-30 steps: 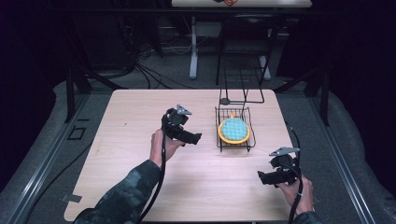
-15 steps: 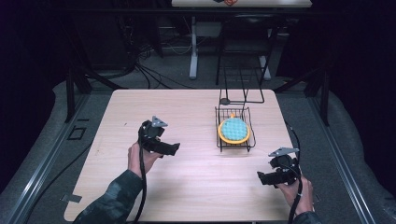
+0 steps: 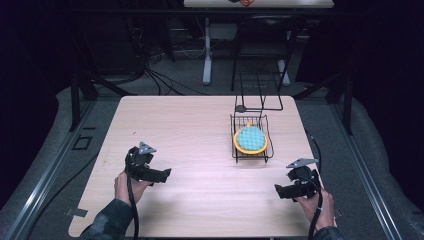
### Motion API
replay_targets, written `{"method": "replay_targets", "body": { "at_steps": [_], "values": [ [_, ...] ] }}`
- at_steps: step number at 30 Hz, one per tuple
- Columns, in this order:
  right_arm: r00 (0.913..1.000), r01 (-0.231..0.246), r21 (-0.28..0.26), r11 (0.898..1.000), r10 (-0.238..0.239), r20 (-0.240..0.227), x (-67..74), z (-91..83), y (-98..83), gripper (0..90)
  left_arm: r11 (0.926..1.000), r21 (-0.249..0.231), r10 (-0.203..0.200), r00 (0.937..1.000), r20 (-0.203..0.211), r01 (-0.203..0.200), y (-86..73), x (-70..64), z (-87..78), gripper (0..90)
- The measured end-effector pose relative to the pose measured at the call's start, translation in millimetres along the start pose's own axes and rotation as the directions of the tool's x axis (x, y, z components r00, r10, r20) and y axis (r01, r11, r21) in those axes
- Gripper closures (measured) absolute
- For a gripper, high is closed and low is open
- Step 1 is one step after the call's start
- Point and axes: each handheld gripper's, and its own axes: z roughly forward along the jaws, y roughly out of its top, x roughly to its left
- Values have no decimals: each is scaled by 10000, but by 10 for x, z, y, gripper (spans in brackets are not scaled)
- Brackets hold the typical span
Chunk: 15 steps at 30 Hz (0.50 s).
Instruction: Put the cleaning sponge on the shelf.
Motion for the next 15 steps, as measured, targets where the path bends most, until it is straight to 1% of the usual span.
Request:
{"method": "replay_targets", "body": {
  "at_steps": [2, 3, 4, 5, 6, 8, 9, 11, 13, 15],
  "values": [
    [10000, 7, 39, 10000, -6, -23, -2, 2, 2, 80, 10000, -76, 11, 10000, 68, -10, -68, 12, 16, 0],
    [10000, 5, 27, 10000, -5, -12, -4, 5, 3, 80, 10000, -32, 56, 9998, 203, -55, -94, 18, 41, 0],
    [10000, -11, 6, 10000, 11, -7, -10, 4, 5, 81, 10000, 46, 87, 9996, 266, -89, -96, 22, 57, 0],
    [10000, -31, -3, 10000, 31, 1, -13, 2, 5, 81, 10000, 64, 23, 9993, 385, -25, -90, 14, 71, 0],
    [10000, -47, -14, 10000, 47, -19, -19, 2, 4, 81, 10000, -25, 65, 9989, 466, -64, -80, 9, 69, 0],
    [10000, -47, -25, 10000, 47, -11, -26, 10, 0, 81, 9995, -218, 254, 9986, 458, -244, -51, -12, 48, 0],
    [10000, -60, 3, 10000, 60, -11, -29, 13, -2, 81, 9993, -314, 224, 9988, 446, -210, -49, -18, 47, 0],
    [10000, -71, -14, 10000, 71, -29, -35, 21, -3, 82, 9991, -393, 182, 9980, 605, -158, -46, 1, 59, 0],
    [10000, -52, 51, 10000, 52, -38, -36, 15, 0, 84, 9993, -315, 212, 9978, 630, -193, -48, 34, 80, 0],
    [10000, -36, 49, 10000, 36, -53, -34, 14, 0, 85, 9997, -204, 161, 9976, 674, -147, -46, 67, 99, 0]
  ]
}}
